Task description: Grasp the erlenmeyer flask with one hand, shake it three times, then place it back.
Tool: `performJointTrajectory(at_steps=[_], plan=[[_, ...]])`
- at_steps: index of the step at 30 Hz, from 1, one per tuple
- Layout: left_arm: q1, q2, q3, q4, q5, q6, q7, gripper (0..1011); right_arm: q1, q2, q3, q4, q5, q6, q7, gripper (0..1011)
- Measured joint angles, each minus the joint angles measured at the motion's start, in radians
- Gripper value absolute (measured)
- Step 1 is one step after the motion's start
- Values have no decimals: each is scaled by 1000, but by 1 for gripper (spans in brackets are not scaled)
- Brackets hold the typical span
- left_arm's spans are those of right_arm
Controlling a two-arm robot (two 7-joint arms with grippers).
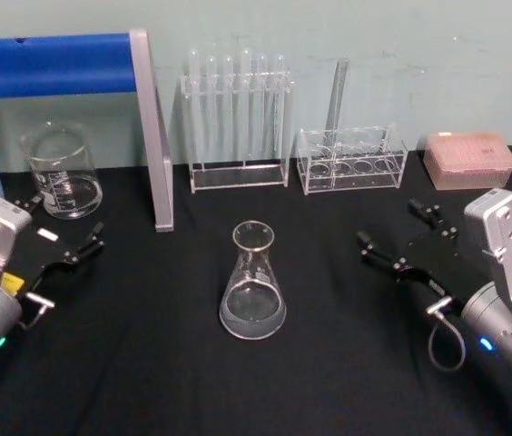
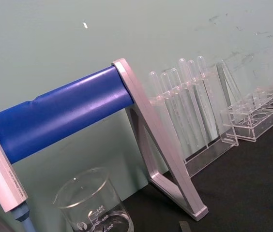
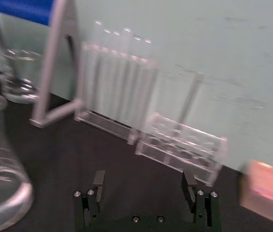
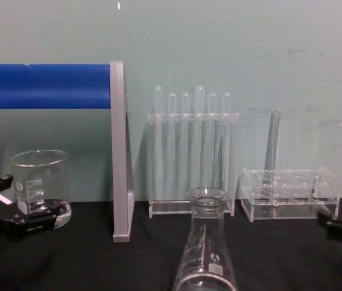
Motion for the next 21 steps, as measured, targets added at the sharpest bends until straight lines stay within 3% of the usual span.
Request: performJointTrajectory(at_steps=[7,21], plan=[[0,0,0,0,0,0,0,1001,-47,-23,-18,-66,61,7,103,1003],[0,0,0,0,0,0,0,1001,-87,-56,-46,-118,115,37,236,1003]])
